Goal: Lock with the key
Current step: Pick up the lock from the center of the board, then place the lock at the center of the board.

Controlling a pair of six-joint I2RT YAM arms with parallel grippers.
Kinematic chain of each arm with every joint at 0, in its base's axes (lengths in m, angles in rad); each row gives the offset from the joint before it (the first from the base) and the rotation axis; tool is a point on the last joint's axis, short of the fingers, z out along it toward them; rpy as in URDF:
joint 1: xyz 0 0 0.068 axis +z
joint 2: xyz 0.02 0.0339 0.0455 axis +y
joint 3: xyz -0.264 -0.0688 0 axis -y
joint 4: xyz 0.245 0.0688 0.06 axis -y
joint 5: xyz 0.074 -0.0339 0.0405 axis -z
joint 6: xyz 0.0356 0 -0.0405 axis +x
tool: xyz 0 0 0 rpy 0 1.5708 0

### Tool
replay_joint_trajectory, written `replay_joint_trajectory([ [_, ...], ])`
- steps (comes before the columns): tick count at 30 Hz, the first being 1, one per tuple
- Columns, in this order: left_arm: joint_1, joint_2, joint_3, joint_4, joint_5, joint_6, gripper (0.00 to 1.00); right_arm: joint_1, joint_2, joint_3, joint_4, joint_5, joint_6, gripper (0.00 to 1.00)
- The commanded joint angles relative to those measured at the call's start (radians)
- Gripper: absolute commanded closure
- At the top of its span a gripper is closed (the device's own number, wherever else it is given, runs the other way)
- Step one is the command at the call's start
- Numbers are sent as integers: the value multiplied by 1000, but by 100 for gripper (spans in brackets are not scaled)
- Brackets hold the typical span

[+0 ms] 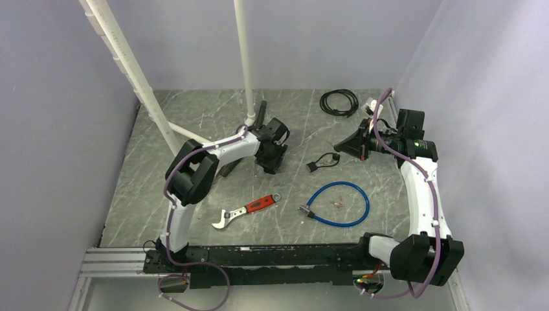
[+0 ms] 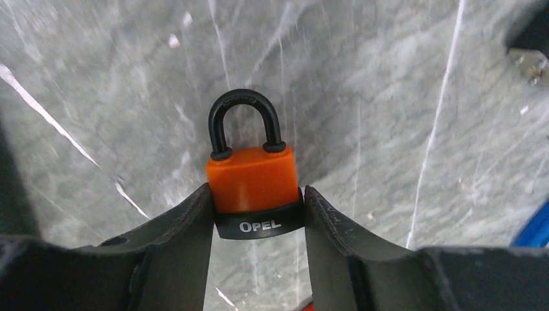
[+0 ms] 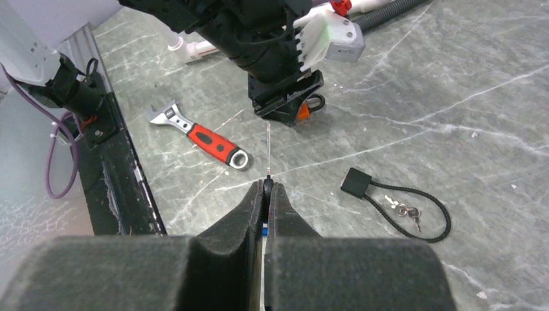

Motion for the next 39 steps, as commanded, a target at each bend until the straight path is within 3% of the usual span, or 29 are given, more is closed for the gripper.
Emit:
replay_joint_trajectory([
  [1,28,77,116,-43,5,65,88,-18,0,23,-11,-2,-42,100],
  [2,36,92,150,-60,21,85,99,-23,-2,23,-9,-3,-44,100],
  [7,45,112,283,-34,106,304,100,-40,-7,8,44,-2,-10,100],
  [12,46,144,422,-16,287,661,85,-52,-9,-23,118,26,45,100],
  [16,40,208,536,-44,395,872,100,-73,-26,-75,245,85,156,100],
  [26,-4,386,763,3,410,983,100,-151,-68,-166,454,230,389,100],
  [39,-44,470,781,143,411,1059,94,-181,-102,-228,503,262,445,100],
])
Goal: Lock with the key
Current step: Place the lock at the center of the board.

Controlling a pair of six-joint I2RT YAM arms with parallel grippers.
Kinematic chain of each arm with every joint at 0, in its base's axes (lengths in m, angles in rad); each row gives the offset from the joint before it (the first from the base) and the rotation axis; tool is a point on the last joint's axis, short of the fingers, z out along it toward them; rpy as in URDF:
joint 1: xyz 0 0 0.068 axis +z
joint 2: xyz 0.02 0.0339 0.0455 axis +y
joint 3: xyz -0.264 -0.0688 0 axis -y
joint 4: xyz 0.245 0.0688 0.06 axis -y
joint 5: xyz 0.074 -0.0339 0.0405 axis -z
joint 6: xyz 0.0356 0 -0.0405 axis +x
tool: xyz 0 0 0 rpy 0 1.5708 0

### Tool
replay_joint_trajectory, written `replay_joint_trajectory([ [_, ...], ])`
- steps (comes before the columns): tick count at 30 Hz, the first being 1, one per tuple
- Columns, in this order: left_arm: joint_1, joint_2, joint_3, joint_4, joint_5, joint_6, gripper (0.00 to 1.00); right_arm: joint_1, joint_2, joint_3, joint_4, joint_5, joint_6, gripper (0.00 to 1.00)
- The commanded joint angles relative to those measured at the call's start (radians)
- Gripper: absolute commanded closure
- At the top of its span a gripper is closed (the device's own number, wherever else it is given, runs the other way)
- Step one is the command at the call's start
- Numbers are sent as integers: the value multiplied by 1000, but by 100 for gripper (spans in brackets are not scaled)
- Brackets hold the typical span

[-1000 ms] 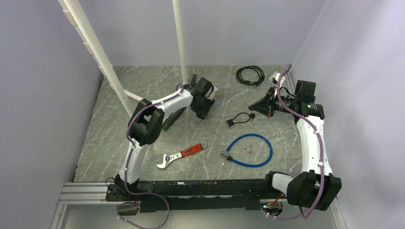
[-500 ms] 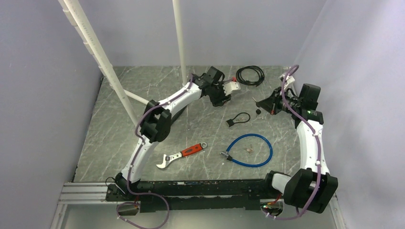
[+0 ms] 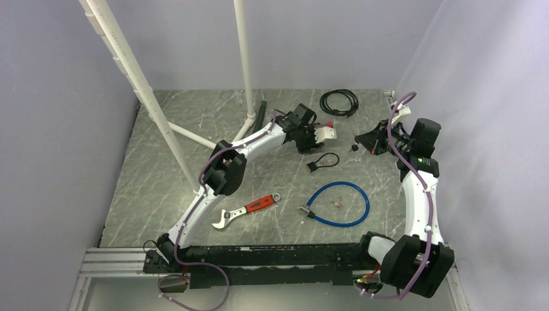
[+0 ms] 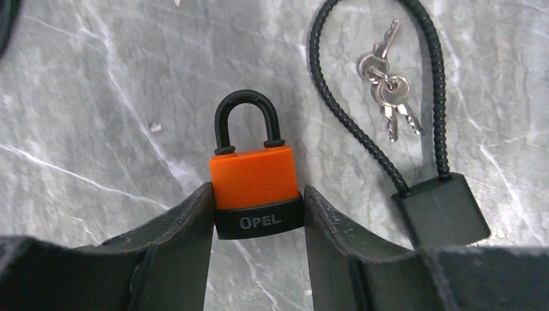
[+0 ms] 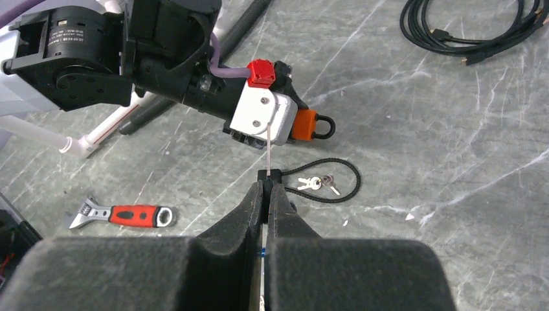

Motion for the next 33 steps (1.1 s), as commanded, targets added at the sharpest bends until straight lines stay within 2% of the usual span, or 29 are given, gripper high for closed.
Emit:
replay_joint_trajectory([
  [1,-2,-4,43,120,36,54,93,-8,-23,-17,59,8,25,100],
  [8,-8,61,116,155,101,101,88,-16,-4,3,57,25,61,100],
  [15,-4,87,128,207,83,96,85,-29,14,20,56,34,76,100],
  [18,4,87,118,224,72,69,79,-29,21,20,65,39,85,100],
  [24,12,33,108,238,122,27,47,-30,62,15,148,31,148,100],
  [27,12,-32,105,196,203,-12,10,-24,97,11,229,-1,207,100],
  [28,12,-65,67,198,219,-26,2,-23,110,7,265,5,231,100],
  [33,17,-222,-81,209,247,-60,1,-19,190,37,364,42,282,100],
])
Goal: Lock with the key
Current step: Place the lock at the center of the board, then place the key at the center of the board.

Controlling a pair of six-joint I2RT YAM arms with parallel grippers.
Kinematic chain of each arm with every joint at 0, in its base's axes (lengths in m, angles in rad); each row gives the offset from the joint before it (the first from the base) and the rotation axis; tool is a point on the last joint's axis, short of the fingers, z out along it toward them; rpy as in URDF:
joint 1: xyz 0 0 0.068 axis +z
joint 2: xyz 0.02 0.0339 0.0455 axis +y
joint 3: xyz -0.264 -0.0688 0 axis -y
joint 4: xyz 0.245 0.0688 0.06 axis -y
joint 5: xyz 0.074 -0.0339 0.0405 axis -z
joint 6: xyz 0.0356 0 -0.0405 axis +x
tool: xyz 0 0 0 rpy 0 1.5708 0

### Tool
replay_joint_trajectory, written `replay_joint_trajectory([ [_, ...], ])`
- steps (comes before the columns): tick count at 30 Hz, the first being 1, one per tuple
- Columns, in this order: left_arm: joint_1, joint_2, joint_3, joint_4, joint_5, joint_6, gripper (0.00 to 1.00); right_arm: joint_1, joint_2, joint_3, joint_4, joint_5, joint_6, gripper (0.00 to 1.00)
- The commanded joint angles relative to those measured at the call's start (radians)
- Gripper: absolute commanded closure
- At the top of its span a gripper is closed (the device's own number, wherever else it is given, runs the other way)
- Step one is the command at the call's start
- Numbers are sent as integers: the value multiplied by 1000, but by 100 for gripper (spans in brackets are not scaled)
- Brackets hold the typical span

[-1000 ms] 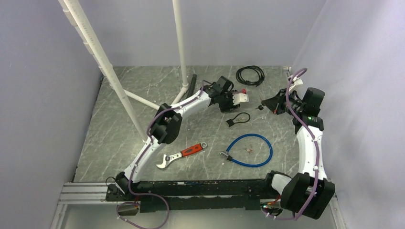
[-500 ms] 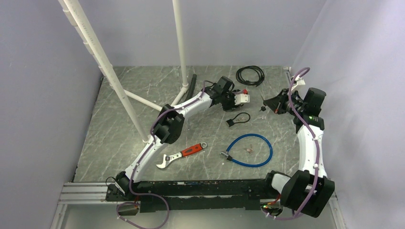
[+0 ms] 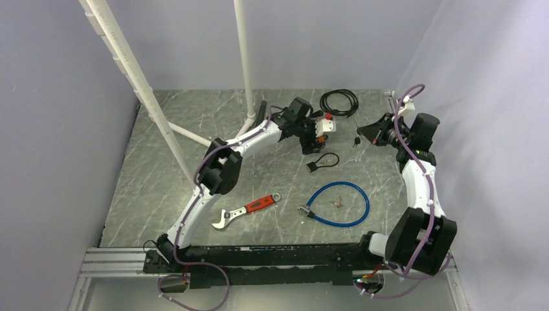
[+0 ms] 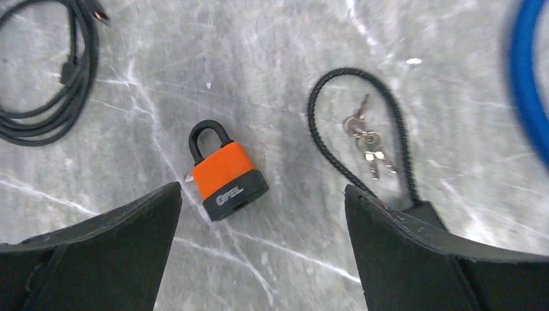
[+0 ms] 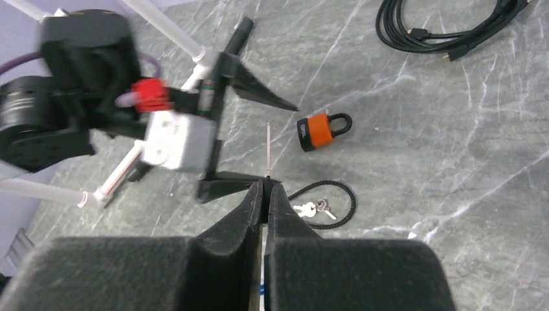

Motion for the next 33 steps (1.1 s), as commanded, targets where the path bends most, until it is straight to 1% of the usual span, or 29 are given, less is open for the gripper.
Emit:
replay_joint_trajectory([
  [1,8,-231,-59,18,97,-67,1,7,73,56,178,15,84,100],
  [3,20,-299,-111,9,126,-110,1,24,111,67,234,24,124,100],
  [5,30,-382,-190,-5,153,-119,1,55,156,85,264,44,132,100],
  [10,36,-589,-422,-52,146,-96,1,134,293,139,347,108,158,100],
  [12,40,-665,-498,-76,144,-95,1,160,359,170,379,119,178,100],
  [15,42,-741,-586,-114,127,-93,1,194,458,226,427,133,228,100],
  [19,42,-809,-641,-142,98,-75,0,236,569,288,444,169,242,100],
  [24,45,-832,-667,-156,39,-91,1,273,692,343,444,187,240,100],
  [28,53,-850,-695,-144,35,-96,1,298,735,364,425,218,206,100],
  [33,64,-851,-706,-148,35,-91,1,307,762,343,397,246,181,100],
])
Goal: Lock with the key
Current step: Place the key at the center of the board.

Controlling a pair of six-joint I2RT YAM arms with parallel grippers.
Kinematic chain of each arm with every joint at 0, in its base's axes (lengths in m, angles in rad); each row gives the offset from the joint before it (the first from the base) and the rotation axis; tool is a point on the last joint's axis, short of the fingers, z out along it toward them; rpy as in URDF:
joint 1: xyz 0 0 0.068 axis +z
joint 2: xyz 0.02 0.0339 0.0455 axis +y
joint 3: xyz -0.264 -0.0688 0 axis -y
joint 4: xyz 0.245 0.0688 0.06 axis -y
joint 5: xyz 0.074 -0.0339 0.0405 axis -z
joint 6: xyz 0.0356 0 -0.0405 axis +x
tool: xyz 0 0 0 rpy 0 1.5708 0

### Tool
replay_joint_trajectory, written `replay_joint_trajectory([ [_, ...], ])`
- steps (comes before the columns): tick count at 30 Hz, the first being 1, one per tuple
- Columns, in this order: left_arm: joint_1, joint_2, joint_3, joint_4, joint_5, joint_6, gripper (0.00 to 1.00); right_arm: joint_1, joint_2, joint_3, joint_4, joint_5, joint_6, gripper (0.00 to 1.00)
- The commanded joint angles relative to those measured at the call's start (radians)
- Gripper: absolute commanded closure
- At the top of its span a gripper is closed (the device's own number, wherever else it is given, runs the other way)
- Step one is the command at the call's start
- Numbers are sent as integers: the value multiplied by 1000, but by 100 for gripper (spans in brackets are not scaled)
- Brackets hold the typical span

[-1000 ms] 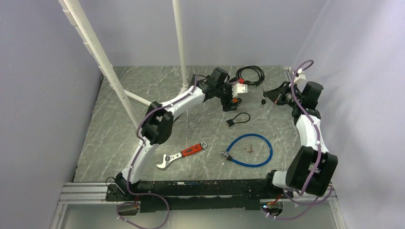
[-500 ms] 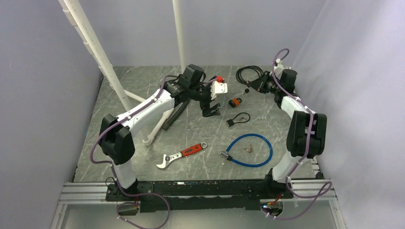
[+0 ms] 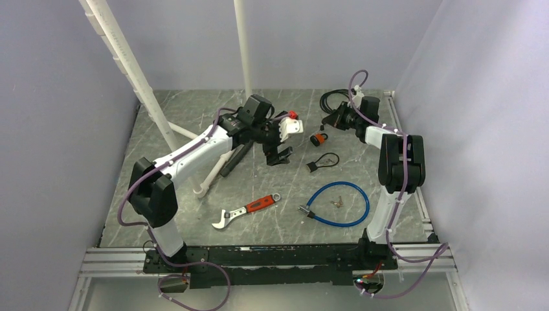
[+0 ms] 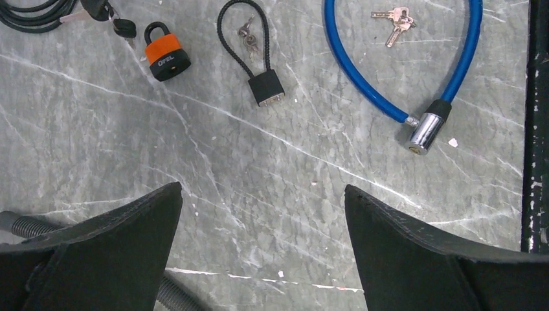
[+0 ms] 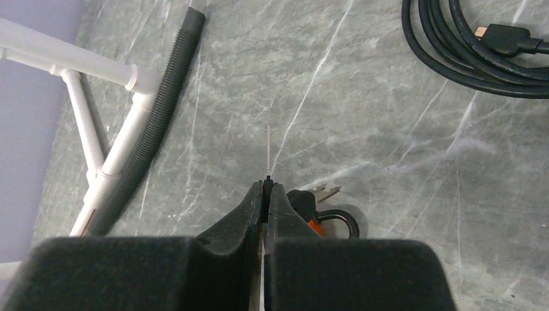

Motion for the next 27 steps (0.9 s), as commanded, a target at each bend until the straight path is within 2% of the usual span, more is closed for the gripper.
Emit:
replay_joint_trajectory([
  [1,13,-48,-4,3,-2,-7,1,3,2,20,11,40,-47,100],
  [12,33,-13,26,-21,23,14,1,-29,-28,-41,-58,98,-112,100],
  [27,36,25,40,-41,20,19,1,-12,33,-7,-122,-8,-112,100],
])
